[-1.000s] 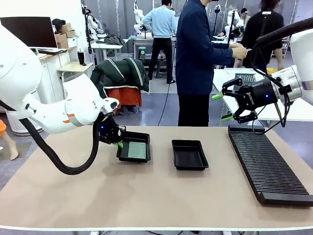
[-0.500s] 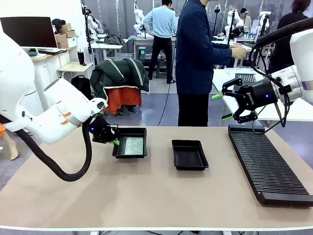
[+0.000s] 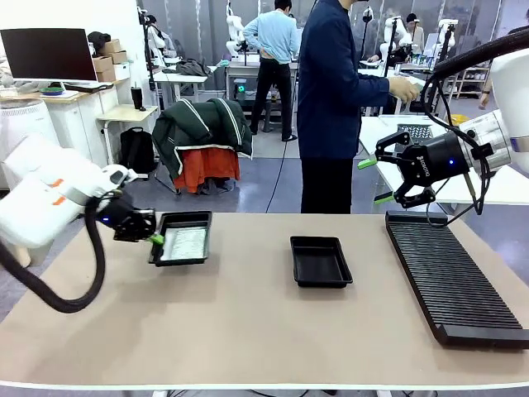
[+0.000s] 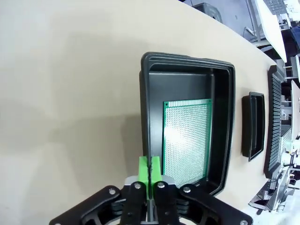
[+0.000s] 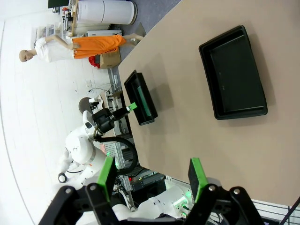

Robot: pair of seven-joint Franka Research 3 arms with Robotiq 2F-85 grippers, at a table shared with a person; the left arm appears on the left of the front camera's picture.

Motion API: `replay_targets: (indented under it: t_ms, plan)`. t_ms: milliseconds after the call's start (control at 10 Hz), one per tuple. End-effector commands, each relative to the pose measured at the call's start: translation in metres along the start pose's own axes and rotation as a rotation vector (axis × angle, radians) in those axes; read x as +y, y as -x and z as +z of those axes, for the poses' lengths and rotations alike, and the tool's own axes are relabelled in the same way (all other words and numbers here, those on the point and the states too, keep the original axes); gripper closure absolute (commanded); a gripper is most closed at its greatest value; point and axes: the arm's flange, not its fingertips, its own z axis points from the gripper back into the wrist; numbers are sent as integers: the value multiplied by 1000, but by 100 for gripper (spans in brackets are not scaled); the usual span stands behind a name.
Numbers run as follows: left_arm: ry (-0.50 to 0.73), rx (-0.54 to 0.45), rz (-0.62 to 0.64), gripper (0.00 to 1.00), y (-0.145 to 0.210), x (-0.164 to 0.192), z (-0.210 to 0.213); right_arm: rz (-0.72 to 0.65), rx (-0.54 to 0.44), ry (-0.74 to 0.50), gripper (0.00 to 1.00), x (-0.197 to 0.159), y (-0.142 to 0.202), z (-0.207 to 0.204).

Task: Inspect and transfer BCBs to ESD trays.
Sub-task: Pick up the ESD tray and place it on the left side of the table.

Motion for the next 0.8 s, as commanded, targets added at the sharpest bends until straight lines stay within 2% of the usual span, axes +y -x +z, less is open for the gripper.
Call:
replay_targets:
  t_ms: [0,300,700]
  plan:
    - [-9,42,-31,97,-7,26,27,3,1,-14,18,-2,-1,-1]
    - [-24,101,-58,97,-17,71,57,3,1,-14,18,-2,-1,-1]
    - [-69,119,-80,97,-14,97,75,3,1,-14,18,-2,-1,-1]
